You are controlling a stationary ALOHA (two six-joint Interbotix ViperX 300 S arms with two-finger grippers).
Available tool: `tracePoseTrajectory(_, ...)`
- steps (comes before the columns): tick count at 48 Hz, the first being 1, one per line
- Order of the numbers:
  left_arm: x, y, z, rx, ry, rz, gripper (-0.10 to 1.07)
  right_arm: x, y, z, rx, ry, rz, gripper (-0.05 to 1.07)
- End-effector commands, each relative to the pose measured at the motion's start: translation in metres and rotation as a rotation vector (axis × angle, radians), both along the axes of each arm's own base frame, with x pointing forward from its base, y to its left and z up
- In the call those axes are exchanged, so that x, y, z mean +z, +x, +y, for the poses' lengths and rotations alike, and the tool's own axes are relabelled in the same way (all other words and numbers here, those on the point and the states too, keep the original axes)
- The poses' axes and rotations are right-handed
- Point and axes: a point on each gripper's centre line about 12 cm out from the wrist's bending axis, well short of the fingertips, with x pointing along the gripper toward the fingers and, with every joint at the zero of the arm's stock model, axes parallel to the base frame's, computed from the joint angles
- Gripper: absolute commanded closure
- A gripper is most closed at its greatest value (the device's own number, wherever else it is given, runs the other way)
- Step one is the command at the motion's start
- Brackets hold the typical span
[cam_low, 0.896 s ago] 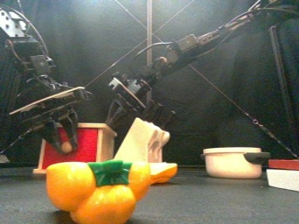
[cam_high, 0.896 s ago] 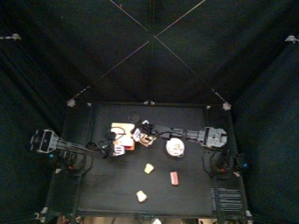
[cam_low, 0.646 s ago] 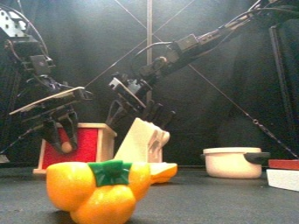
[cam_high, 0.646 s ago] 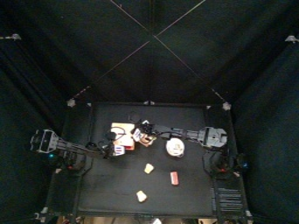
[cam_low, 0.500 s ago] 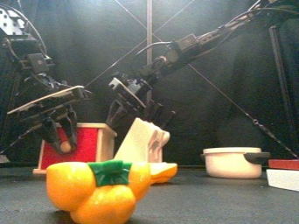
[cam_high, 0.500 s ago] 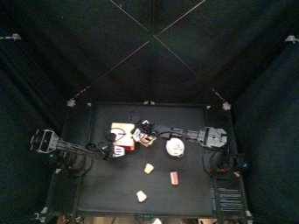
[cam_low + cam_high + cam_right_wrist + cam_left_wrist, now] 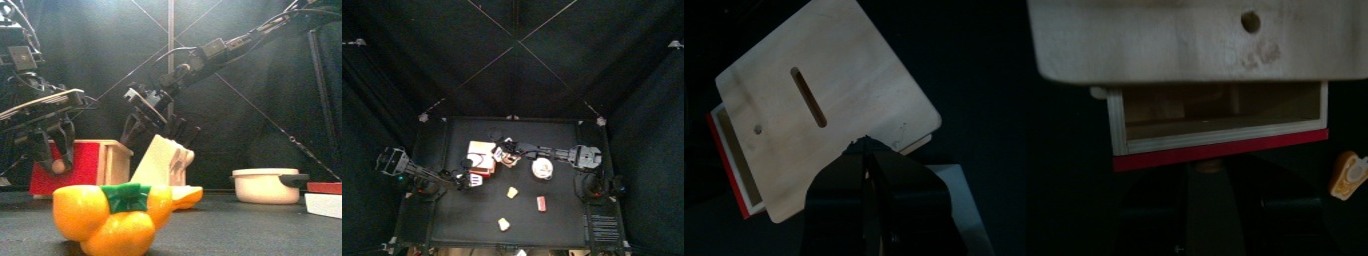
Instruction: Open drawer
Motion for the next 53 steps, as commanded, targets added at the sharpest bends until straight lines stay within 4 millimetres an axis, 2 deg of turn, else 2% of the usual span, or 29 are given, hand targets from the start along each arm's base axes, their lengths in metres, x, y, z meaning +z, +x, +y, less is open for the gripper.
tracePoseTrajectory(1, 0.007, 0.005, -0.009, -0.016, -0.015, -0.029, 0.53, 0.019, 0.000, -0.004, -0.006, -0.014, -0.039, 0.67)
tracePoseTrajectory(20, 0.006, 0.002, -0.031, -0.035, -0.071, -0.020, 0.53, 0.021, 0.001, -0.005, -0.007, -0.013, -0.038, 0.67)
tracePoseTrajectory(53, 0.017, 0.012, -0.046, -0.043, -0.097, -0.042, 0.53, 0.020, 0.002, -0.005, -0.007, -0.011, -0.038, 0.67)
